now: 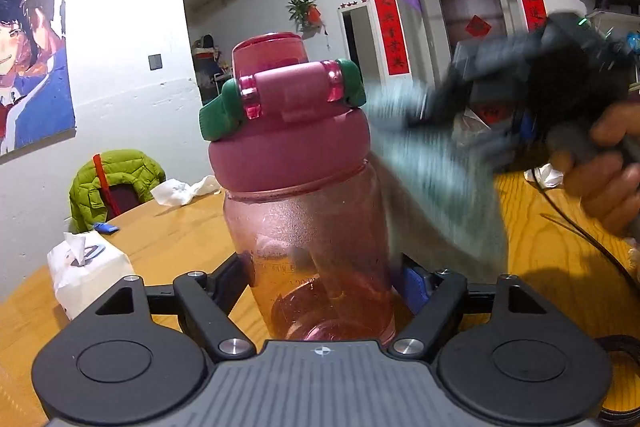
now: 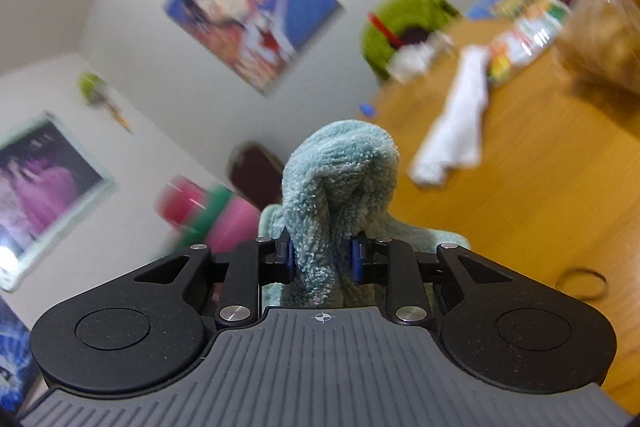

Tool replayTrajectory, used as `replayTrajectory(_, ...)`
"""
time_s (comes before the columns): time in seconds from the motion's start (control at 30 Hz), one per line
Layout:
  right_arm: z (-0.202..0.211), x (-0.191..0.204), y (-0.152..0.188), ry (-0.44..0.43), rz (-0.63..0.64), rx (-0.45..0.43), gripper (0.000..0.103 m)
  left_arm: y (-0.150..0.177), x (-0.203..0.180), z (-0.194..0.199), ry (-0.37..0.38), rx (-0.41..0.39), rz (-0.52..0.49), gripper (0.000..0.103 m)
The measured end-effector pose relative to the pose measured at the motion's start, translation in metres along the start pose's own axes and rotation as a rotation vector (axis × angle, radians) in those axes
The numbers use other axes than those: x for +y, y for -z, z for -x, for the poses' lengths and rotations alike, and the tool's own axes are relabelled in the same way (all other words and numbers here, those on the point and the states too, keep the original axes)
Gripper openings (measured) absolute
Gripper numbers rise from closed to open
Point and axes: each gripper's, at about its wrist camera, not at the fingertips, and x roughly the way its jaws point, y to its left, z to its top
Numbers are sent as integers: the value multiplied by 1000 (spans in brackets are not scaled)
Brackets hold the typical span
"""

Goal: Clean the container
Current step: 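Hold the bottle with the left gripper while the right gripper wipes the lid area with the towel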

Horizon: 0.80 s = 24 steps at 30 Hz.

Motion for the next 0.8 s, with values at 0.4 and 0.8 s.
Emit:
replayTrajectory(0.4,-14,-18,7,-74,-144,70,29,2,-3,1,-24,7,-1,75)
replayTrajectory(0.8,-3,-4,9,-45,-49,30,29,3,3,-1,-18,2,-4,75)
